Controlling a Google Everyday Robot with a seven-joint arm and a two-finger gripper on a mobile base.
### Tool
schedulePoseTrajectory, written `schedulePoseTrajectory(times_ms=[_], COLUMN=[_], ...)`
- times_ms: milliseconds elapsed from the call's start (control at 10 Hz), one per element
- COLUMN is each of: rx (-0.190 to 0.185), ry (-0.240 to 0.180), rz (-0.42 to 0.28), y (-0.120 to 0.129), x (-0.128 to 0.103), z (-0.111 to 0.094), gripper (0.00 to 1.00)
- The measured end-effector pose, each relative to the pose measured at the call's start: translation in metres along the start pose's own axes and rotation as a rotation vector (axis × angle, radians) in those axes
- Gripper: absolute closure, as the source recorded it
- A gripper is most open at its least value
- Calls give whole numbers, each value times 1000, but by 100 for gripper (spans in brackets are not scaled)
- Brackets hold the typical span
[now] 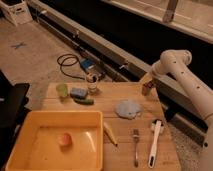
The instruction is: Place grapes in metal cup
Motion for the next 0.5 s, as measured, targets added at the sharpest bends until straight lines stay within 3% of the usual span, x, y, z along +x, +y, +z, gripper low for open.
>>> schedulePoseTrajectory(times_ms=[500], rx=[10], ry=[-37], rz=[125], y=[-34], x=[16], z=[-14], gripper=[20])
